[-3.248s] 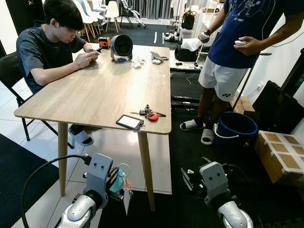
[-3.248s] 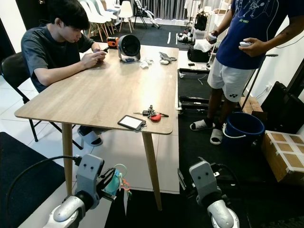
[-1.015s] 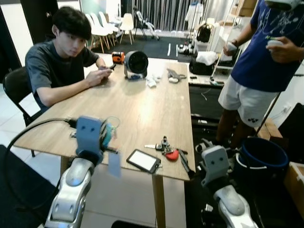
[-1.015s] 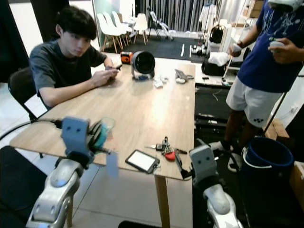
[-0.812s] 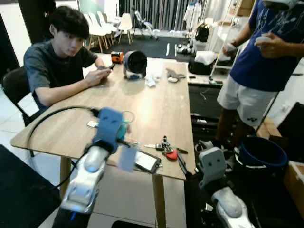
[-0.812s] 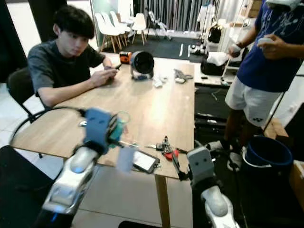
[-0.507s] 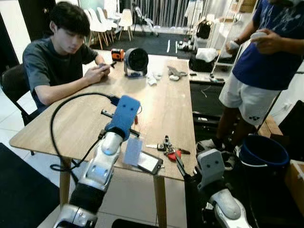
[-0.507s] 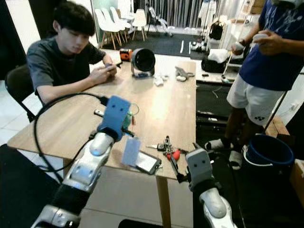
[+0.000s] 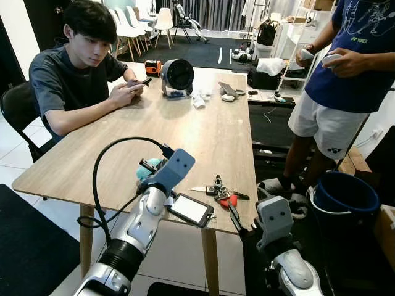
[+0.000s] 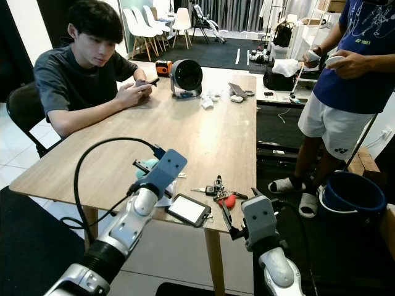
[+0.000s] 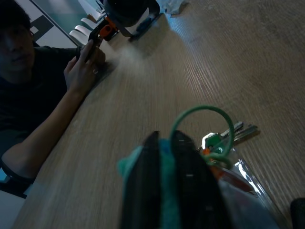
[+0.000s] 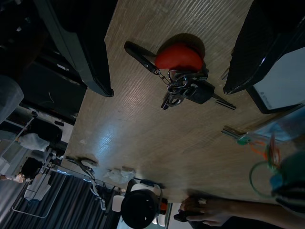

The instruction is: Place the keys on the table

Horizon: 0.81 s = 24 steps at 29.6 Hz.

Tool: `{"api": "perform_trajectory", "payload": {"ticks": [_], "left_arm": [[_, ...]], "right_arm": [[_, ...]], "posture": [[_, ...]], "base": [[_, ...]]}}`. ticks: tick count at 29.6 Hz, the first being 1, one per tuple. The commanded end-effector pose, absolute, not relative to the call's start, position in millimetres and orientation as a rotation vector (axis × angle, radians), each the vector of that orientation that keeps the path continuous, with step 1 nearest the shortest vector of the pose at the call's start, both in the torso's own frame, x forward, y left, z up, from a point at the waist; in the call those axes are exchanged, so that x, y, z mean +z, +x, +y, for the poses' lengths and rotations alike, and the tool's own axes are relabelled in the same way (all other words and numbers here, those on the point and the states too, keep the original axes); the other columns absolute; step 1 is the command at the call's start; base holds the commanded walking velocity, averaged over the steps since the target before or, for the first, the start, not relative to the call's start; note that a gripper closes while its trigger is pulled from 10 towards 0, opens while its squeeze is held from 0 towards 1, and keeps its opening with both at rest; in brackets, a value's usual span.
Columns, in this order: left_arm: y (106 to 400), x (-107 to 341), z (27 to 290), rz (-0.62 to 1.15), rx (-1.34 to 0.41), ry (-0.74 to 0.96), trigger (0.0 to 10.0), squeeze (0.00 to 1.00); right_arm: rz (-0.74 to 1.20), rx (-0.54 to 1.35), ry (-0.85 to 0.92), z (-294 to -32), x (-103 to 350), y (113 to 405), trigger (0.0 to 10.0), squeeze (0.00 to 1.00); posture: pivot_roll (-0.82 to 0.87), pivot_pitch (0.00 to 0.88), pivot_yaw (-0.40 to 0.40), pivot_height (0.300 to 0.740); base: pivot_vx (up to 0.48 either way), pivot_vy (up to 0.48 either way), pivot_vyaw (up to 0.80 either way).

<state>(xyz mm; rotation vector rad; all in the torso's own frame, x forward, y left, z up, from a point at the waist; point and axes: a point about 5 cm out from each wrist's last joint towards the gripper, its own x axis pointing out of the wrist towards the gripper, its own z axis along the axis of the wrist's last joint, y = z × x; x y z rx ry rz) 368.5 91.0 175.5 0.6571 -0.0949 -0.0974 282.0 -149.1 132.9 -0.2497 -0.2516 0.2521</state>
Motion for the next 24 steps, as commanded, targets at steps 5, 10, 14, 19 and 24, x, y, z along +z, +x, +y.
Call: {"api": "perform_trajectory", "payload": {"ticks": [5,10,14,19,24], "left_arm": [[363,172,80,-0.059,-0.158,0.339,10.0,1.00],[356,188,74,-0.093,-0.273,0.042,10.0,1.00],[348,196,68,-0.115,-0.391,-0.029,10.0,0.98],[338,206,72,-0.170,-0.456,-0.032,10.0,0.29],[335,199,98,-0.193,-0.330,0.067,10.0,0.29]], "right_arm": [[-0.233,0.253,-0.260,-149,130,280,10.0,0.00],[-0.231,0.256,-0.262,-149,130,281,10.0,0.00],[-0.230,0.257,-0.262,-149,129,281,10.0,0.00],[-0.228,0.258,-0.260,-148,129,281,10.0,0.00],[-0.223,0.254,-0.259,-149,127,280,10.0,0.00]], "posture": [[0.00,0.121,-0.002,0.740],[0.00,0.116,-0.009,0.740],[0.00,0.116,-0.010,0.740],[0.00,0.117,-0.006,0.740],[0.01,0.119,-0.002,0.740]], "base": [[0.000,0.000,0.00],[0.000,0.000,0.00],[0.000,0.000,0.00],[0.000,0.000,0.00],[0.000,0.000,0.00]]}}
